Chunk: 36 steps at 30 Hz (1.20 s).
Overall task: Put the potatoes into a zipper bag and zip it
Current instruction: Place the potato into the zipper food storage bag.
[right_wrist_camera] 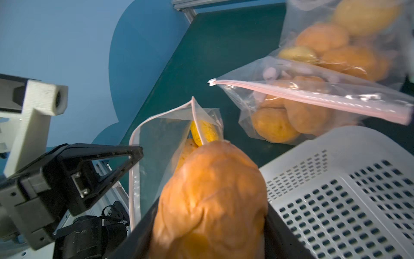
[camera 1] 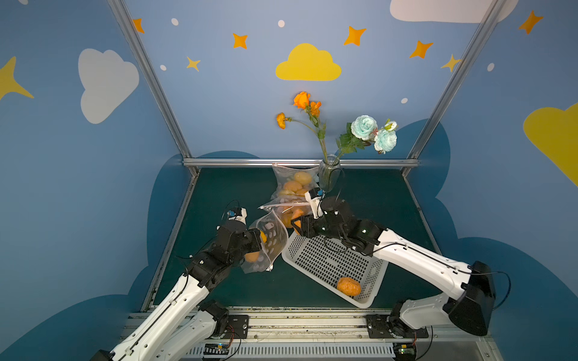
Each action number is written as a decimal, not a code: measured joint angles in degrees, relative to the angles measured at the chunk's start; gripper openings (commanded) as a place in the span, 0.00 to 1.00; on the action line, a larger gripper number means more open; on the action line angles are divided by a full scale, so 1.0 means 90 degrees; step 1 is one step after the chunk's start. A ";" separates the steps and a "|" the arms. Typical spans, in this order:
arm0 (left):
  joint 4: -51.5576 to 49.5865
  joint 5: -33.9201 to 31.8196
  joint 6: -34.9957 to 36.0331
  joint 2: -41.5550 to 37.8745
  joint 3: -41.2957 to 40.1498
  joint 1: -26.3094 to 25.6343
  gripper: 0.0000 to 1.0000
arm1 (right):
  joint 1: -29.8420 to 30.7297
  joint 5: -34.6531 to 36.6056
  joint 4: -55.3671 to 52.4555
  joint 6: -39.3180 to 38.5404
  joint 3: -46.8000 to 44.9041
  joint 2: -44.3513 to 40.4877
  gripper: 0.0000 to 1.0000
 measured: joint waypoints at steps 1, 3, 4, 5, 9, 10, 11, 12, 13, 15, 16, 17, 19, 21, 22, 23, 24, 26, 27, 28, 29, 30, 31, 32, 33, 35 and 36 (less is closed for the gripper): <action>0.0002 0.0000 0.0000 -0.0002 0.0000 0.0000 0.03 | 0.0049 -0.0092 0.0002 -0.0073 0.0138 0.0233 0.26; 0.0015 0.0000 0.0000 -0.0002 -0.0002 0.0000 0.03 | 0.0146 -0.0240 -0.0024 -0.0148 0.0393 0.0641 0.24; 0.0024 0.0000 0.0000 -0.0002 -0.0005 0.0000 0.03 | 0.0199 -0.0306 -0.0041 -0.0189 0.0525 0.0840 0.24; 0.0027 0.0000 0.0000 -0.0002 -0.0007 0.0000 0.03 | 0.0238 -0.0355 -0.0046 -0.0219 0.0627 0.1001 0.24; 0.0044 0.0007 0.0000 -0.0002 -0.0046 0.0000 0.03 | 0.0367 -0.0556 -0.0097 -0.0243 0.0991 0.1535 0.21; 0.0044 0.0010 0.0000 -0.0002 -0.0058 0.0000 0.03 | 0.0389 -0.0605 -0.0143 -0.0243 0.1093 0.1651 0.20; 0.0046 0.0010 0.0000 -0.0005 -0.0063 0.0000 0.03 | 0.0401 -0.0636 -0.0194 -0.0243 0.1197 0.1758 0.20; 0.0049 0.0010 0.0000 -0.0007 -0.0070 0.0000 0.03 | 0.0408 -0.0648 -0.0240 -0.0240 0.1299 0.1863 0.21; 0.0046 0.0010 0.0000 -0.0007 -0.0070 0.0000 0.03 | 0.0410 -0.0653 -0.0274 -0.0240 0.1367 0.1945 0.22; 0.0046 0.0010 0.0000 -0.0024 -0.0070 0.0000 0.03 | 0.0410 -0.0646 -0.0321 -0.0231 0.1418 0.2062 0.23; 0.0044 0.0010 0.0000 -0.0044 -0.0070 0.0000 0.03 | 0.0408 -0.0644 -0.0347 -0.0223 0.1433 0.2108 0.23; 0.0044 0.0007 0.0000 -0.0073 -0.0073 0.0000 0.03 | 0.0403 -0.0646 -0.0384 -0.0216 0.1462 0.2171 0.23; 0.0044 0.0007 0.0000 -0.0143 -0.0092 0.0000 0.03 | 0.0403 -0.0634 -0.0461 -0.0209 0.1552 0.2307 0.24; 0.0041 0.0007 -0.0002 -0.0204 -0.0109 0.0000 0.03 | 0.0401 -0.0590 -0.0551 -0.0189 0.1622 0.2431 0.28; 0.0041 0.0007 -0.0002 -0.0211 -0.0112 0.0000 0.03 | 0.0396 -0.0556 -0.0593 -0.0182 0.1630 0.2458 0.31; 0.0046 0.0007 -0.0002 -0.0211 -0.0112 0.0000 0.03 | 0.0396 -0.0517 -0.0639 -0.0172 0.1630 0.2477 0.34; 0.0046 0.0007 -0.0002 -0.0209 -0.0112 0.0000 0.03 | 0.0393 -0.0483 -0.0678 -0.0165 0.1630 0.2484 0.36; 0.0046 0.0007 -0.0002 -0.0199 -0.0112 0.0000 0.03 | 0.0391 -0.0440 -0.0719 -0.0163 0.1630 0.2487 0.42; 0.0046 0.0010 -0.0002 -0.0194 -0.0112 0.0000 0.03 | 0.0391 -0.0413 -0.0729 -0.0163 0.1630 0.2487 0.45; 0.0044 0.0010 -0.0002 -0.0192 -0.0112 0.0000 0.03 | 0.0391 -0.0384 -0.0738 -0.0163 0.1632 0.2487 0.49; 0.0044 0.0010 -0.0002 -0.0187 -0.0112 0.0000 0.03 | 0.0391 -0.0347 -0.0755 -0.0163 0.1632 0.2487 0.53; 0.0044 0.0010 -0.0002 -0.0187 -0.0112 0.0000 0.03 | 0.0391 -0.0328 -0.0772 -0.0163 0.1630 0.2487 0.56; 0.0041 0.0007 -0.0002 -0.0192 -0.0112 0.0000 0.03 | 0.0391 -0.0296 -0.0780 -0.0163 0.1630 0.2487 0.59; 0.0039 0.0007 -0.0002 -0.0204 -0.0112 0.0000 0.03 | 0.0391 -0.0272 -0.0787 -0.0158 0.1632 0.2487 0.62; 0.0036 0.0005 -0.0002 -0.0223 -0.0112 0.0000 0.03 | 0.0391 -0.0236 -0.0794 -0.0146 0.1632 0.2487 0.65; 0.0034 -0.0005 -0.0005 -0.0272 -0.0112 0.0000 0.03 | 0.0391 -0.0170 -0.0814 -0.0136 0.1632 0.2487 0.68; 0.0034 -0.0012 -0.0005 -0.0296 -0.0112 0.0000 0.03 | 0.0391 -0.0136 -0.0831 -0.0126 0.1630 0.2487 0.69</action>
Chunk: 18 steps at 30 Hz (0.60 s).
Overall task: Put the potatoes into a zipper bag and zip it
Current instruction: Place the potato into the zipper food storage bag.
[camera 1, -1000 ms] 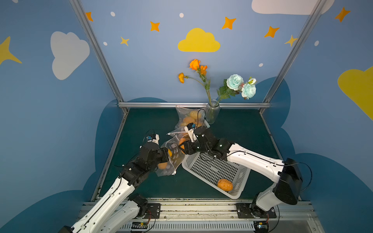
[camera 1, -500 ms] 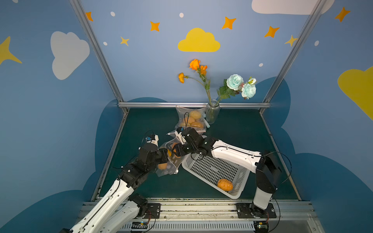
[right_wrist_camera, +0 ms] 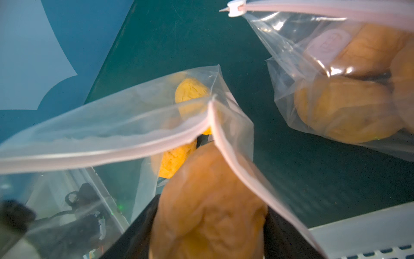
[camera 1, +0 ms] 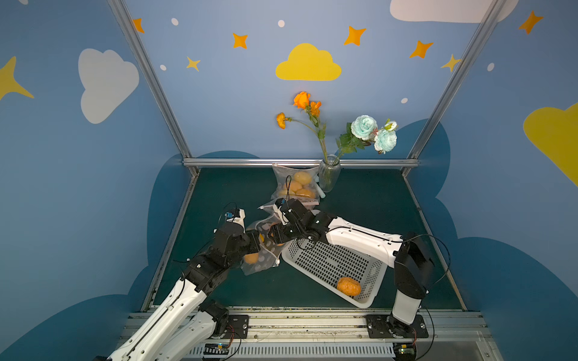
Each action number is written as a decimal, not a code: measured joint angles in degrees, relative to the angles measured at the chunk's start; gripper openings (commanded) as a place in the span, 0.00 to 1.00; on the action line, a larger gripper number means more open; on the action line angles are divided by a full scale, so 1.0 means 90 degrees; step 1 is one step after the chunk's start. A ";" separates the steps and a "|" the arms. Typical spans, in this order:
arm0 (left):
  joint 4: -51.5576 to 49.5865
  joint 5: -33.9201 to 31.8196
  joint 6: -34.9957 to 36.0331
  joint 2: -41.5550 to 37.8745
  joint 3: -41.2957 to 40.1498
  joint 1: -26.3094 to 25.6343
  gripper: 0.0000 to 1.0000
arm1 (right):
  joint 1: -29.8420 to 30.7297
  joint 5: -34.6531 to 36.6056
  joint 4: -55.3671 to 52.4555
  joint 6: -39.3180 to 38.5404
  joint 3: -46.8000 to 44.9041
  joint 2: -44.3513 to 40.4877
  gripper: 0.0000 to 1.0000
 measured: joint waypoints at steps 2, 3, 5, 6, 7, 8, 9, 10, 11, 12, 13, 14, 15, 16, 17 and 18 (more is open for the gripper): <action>0.0000 -0.0005 -0.0002 -0.0036 -0.0002 0.0000 0.03 | 0.0000 0.0102 -0.0044 0.0027 0.0000 0.0000 0.70; 0.0002 -0.0005 -0.0002 -0.0044 -0.0005 0.0000 0.03 | 0.0000 0.0155 -0.0073 0.0044 0.0000 0.0000 0.71; 0.0000 -0.0005 -0.0002 -0.0041 -0.0005 0.0000 0.03 | 0.0000 0.0262 -0.0129 0.0053 0.0000 0.0000 0.74; 0.0000 -0.0005 -0.0005 -0.0039 -0.0005 0.0000 0.03 | 0.0000 0.0306 -0.0158 0.0063 0.0000 0.0000 0.75; 0.0000 -0.0005 -0.0005 -0.0039 -0.0005 0.0000 0.03 | 0.0000 0.0340 -0.0187 0.0063 0.0000 0.0000 0.76; 0.0000 -0.0005 -0.0005 -0.0036 -0.0005 0.0000 0.03 | 0.0000 0.0372 -0.0221 0.0058 0.0000 0.0000 0.78; 0.0000 -0.0005 -0.0005 -0.0034 -0.0005 0.0000 0.03 | 0.0000 0.0391 -0.0240 0.0058 0.0000 0.0000 0.79; -0.0002 -0.0005 -0.0005 -0.0034 -0.0005 0.0000 0.03 | 0.0000 0.0410 -0.0257 0.0056 0.0000 -0.0002 0.80; -0.0002 -0.0005 -0.0005 -0.0034 -0.0005 0.0000 0.03 | 0.0000 0.0435 -0.0267 0.0049 0.0000 -0.0002 0.81; -0.0002 -0.0007 -0.0005 -0.0036 -0.0005 0.0000 0.03 | 0.0000 0.0449 -0.0270 0.0046 0.0000 -0.0007 0.81; -0.0005 -0.0012 -0.0005 -0.0036 -0.0005 0.0000 0.03 | 0.0000 0.0449 -0.0274 0.0044 0.0000 -0.0017 0.81; -0.0002 -0.0027 -0.0005 -0.0039 -0.0005 0.0000 0.03 | 0.0000 0.0449 -0.0284 0.0036 0.0000 -0.0039 0.81; -0.0005 -0.0036 -0.0005 -0.0041 -0.0005 0.0000 0.03 | 0.0000 0.0449 -0.0289 0.0024 -0.0017 -0.0087 0.81; -0.0005 -0.0053 -0.0005 -0.0046 -0.0005 0.0000 0.03 | 0.0002 0.0447 -0.0299 0.0022 -0.0036 -0.0143 0.81; -0.0005 -0.0063 -0.0005 -0.0046 -0.0005 0.0000 0.03 | 0.0002 0.0444 -0.0313 0.0012 -0.0078 -0.0233 0.82; -0.0005 -0.0078 -0.0005 -0.0046 -0.0005 0.0000 0.03 | 0.0002 0.0442 -0.0321 0.0007 -0.0141 -0.0364 0.82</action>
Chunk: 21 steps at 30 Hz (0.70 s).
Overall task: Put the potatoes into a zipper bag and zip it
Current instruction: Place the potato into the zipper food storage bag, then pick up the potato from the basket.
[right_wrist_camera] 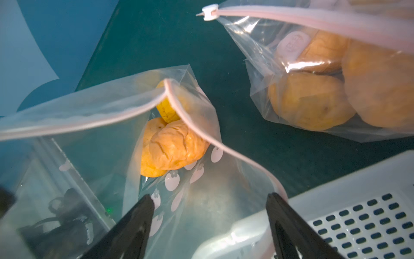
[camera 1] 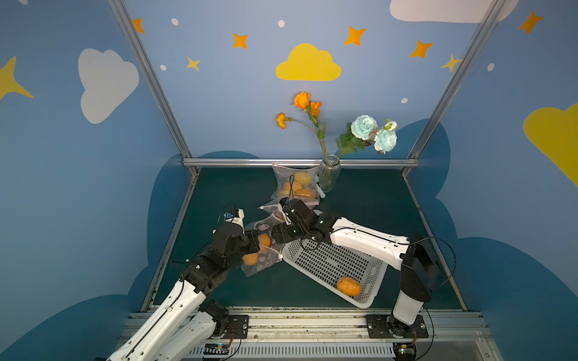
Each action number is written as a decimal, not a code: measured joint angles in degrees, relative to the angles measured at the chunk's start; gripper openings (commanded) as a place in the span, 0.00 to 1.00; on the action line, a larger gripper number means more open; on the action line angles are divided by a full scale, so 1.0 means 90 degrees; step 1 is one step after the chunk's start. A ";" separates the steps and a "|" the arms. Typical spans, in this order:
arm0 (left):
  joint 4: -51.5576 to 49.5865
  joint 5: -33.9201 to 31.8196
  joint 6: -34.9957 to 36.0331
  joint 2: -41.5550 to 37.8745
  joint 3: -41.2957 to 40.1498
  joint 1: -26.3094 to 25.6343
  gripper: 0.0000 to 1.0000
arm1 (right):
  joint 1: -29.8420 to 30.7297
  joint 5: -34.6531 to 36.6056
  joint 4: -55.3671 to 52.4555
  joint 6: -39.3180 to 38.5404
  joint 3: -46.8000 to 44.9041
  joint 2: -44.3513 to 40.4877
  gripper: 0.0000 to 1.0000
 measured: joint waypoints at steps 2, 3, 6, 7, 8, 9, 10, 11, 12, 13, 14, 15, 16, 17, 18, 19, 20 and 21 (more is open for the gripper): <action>0.0002 -0.0005 0.0000 0.0010 0.0000 0.0000 0.03 | -0.0002 0.0015 -0.0019 -0.0002 -0.0180 -0.0352 0.82; 0.0002 -0.0007 0.0000 0.0022 0.0000 0.0000 0.03 | -0.0002 0.0036 -0.0041 0.0002 -0.0289 -0.0573 0.82; 0.0000 -0.0022 0.0000 0.0078 0.0000 0.0000 0.03 | -0.0002 0.0236 -0.0214 0.0095 -0.0580 -0.1275 0.82; 0.0000 -0.0027 0.0000 0.0092 0.0000 0.0000 0.03 | -0.0002 0.0355 -0.0291 0.0153 -0.0668 -0.1501 0.82; 0.0000 -0.0034 0.0000 0.0104 0.0000 0.0000 0.03 | -0.0002 0.0527 -0.0355 0.0214 -0.0789 -0.1761 0.82; -0.0005 -0.0046 0.0000 0.0107 0.0000 0.0000 0.03 | -0.0005 0.0733 -0.0398 0.0248 -0.0952 -0.2040 0.85; -0.0007 -0.0061 -0.0002 0.0107 0.0000 0.0000 0.03 | -0.0012 0.0952 -0.0469 0.0296 -0.1120 -0.2297 0.86; -0.0010 -0.0080 -0.0002 0.0107 0.0000 0.0000 0.03 | -0.0036 0.1141 -0.0612 0.0369 -0.1290 -0.2562 0.87; -0.0017 -0.0102 -0.0005 0.0107 0.0000 0.0000 0.03 | -0.0068 0.1287 -0.0746 0.0425 -0.1409 -0.2752 0.87; -0.0027 -0.0121 -0.0007 0.0107 0.0000 0.0000 0.03 | -0.0134 0.1421 -0.0957 0.0510 -0.1542 -0.2968 0.87; -0.0039 -0.0138 -0.0015 0.0107 0.0000 0.0000 0.03 | -0.0226 0.1532 -0.1217 0.0573 -0.1634 -0.3143 0.87; -0.0046 -0.0151 -0.0017 0.0107 0.0000 0.0000 0.03 | -0.0318 0.1598 -0.1440 0.0622 -0.1688 -0.3259 0.87; -0.0049 -0.0160 -0.0019 0.0109 0.0000 0.0000 0.03 | -0.0430 0.1668 -0.1722 0.0682 -0.1732 -0.3364 0.86; -0.0049 -0.0168 -0.0019 0.0109 0.0000 0.0000 0.03 | -0.0544 0.1739 -0.2062 0.0765 -0.1766 -0.3456 0.87; -0.0049 -0.0170 -0.0019 0.0114 0.0000 0.0000 0.03 | -0.0624 0.1797 -0.2266 0.0821 -0.1800 -0.3514 0.87; -0.0049 -0.0172 -0.0019 0.0119 0.0000 0.0000 0.03 | -0.0726 0.1855 -0.2555 0.0913 -0.1882 -0.3602 0.88; -0.0051 -0.0175 -0.0019 0.0126 0.0000 0.0000 0.03 | -0.0801 0.1894 -0.2773 0.0984 -0.2001 -0.3696 0.88; -0.0053 -0.0177 -0.0019 0.0129 0.0000 0.0000 0.03 | -0.0843 0.1897 -0.2934 0.1064 -0.2147 -0.3791 0.88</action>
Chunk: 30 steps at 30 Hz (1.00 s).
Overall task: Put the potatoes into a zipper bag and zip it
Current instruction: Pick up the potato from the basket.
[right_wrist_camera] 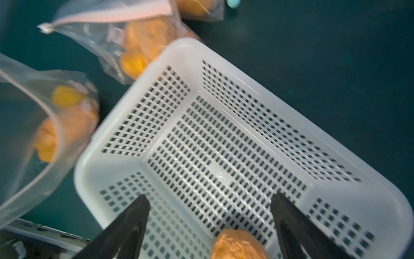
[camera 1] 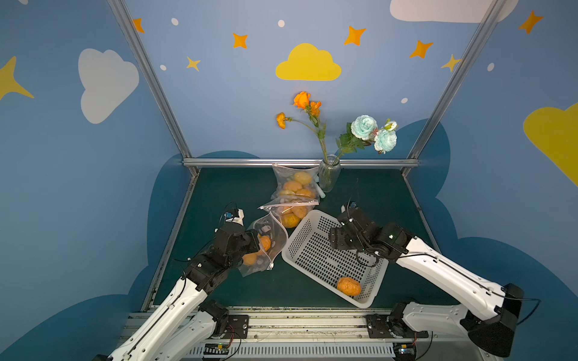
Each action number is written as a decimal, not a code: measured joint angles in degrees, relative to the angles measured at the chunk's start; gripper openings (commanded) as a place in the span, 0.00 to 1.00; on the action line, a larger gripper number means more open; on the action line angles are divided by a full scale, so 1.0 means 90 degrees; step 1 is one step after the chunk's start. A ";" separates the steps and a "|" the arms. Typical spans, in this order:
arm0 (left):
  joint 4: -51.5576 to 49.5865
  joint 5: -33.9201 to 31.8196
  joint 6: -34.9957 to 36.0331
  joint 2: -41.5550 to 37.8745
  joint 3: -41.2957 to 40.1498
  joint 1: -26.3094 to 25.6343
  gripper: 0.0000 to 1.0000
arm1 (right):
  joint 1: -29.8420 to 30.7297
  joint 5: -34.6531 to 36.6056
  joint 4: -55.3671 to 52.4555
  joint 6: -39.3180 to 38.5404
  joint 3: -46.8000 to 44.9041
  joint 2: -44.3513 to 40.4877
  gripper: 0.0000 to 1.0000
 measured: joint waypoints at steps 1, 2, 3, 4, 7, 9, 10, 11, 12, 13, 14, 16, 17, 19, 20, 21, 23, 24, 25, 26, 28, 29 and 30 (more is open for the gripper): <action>-0.0002 -0.0002 0.0000 0.0000 0.0000 0.0000 0.03 | -0.0029 -0.0027 -0.0148 0.0087 -0.0209 -0.0119 0.88; -0.0005 -0.0010 0.0000 0.0000 0.0000 0.0000 0.03 | -0.0041 -0.0073 -0.0282 0.0160 -0.0410 -0.0211 0.88; -0.0007 -0.0017 0.0000 0.0000 0.0000 0.0000 0.03 | -0.0058 -0.0158 -0.0401 0.0238 -0.0644 -0.0289 0.88; -0.0015 -0.0019 0.0000 -0.0002 0.0000 0.0000 0.03 | -0.0061 -0.0282 -0.0522 0.0355 -0.0896 -0.0335 0.88; -0.0032 -0.0022 -0.0002 -0.0005 0.0000 0.0000 0.03 | -0.0066 -0.0697 -0.0775 0.0668 -0.1489 -0.0355 0.89; -0.0041 -0.0017 -0.0002 -0.0007 0.0000 0.0000 0.03 | -0.0066 -0.1064 -0.0872 0.0729 -0.1753 -0.0369 0.89; -0.0039 -0.0017 -0.0002 -0.0010 0.0000 0.0000 0.03 | -0.0066 -0.1292 -0.0889 0.0729 -0.1865 -0.0389 0.89; -0.0041 -0.0015 -0.0002 -0.0012 0.0000 0.0000 0.03 | -0.0066 -0.1479 -0.0894 0.0729 -0.1933 -0.0408 0.89; -0.0041 -0.0012 -0.0002 -0.0015 0.0000 0.0000 0.03 | -0.0058 -0.1656 -0.0899 0.0736 -0.1991 -0.0430 0.89; -0.0041 -0.0012 -0.0005 -0.0017 0.0000 0.0000 0.03 | -0.0044 -0.1812 -0.0891 0.0755 -0.2045 -0.0459 0.89; -0.0041 -0.0010 -0.0005 -0.0022 0.0000 0.0000 0.03 | -0.0019 -0.1926 -0.0855 0.0787 -0.2106 -0.0500 0.89; -0.0044 0.0002 -0.0019 -0.0039 -0.0005 0.0000 0.03 | 0.0002 -0.2161 -0.0685 0.0845 -0.2249 -0.0644 0.89; -0.0041 0.0007 -0.0027 -0.0051 -0.0012 0.0000 0.03 | 0.0019 -0.2268 -0.0597 0.0862 -0.2324 -0.0714 0.90; -0.0046 0.0012 -0.0051 -0.0095 -0.0051 0.0000 0.03 | 0.0027 -0.2463 -0.0418 0.0894 -0.2477 -0.0831 0.90; -0.0058 0.0012 -0.0066 -0.0119 -0.0068 0.0000 0.03 | 0.0027 -0.2531 -0.0345 0.0903 -0.2538 -0.0848 0.90; -0.0087 0.0012 -0.0080 -0.0141 -0.0078 0.0000 0.03 | 0.0027 -0.2608 -0.0265 0.0918 -0.2591 -0.0845 0.90; -0.0124 0.0012 -0.0104 -0.0180 -0.0078 0.0000 0.03 | 0.0027 -0.2710 -0.0124 0.0957 -0.2650 -0.0775 0.89; -0.0134 0.0012 -0.0109 -0.0204 -0.0078 0.0000 0.03 | 0.0029 -0.2749 -0.0046 0.0979 -0.2671 -0.0702 0.90; -0.0138 0.0012 -0.0114 -0.0223 -0.0078 0.0000 0.03 | 0.0029 -0.2788 0.0032 0.0988 -0.2684 -0.0605 0.90; -0.0138 0.0012 -0.0119 -0.0240 -0.0078 0.0000 0.03 | 0.0029 -0.2837 0.0131 0.0998 -0.2713 -0.0500 0.90; -0.0138 0.0012 -0.0121 -0.0253 -0.0078 0.0000 0.03 | 0.0034 -0.2883 0.0369 0.1013 -0.2827 -0.0245 0.89; -0.0138 0.0012 -0.0121 -0.0253 -0.0078 0.0000 0.03 | 0.0034 -0.2900 0.0464 0.1027 -0.2883 -0.0112 0.89; -0.0138 0.0015 -0.0121 -0.0248 -0.0080 0.0000 0.03 | 0.0029 -0.2897 0.0539 0.1039 -0.2926 0.0036 0.89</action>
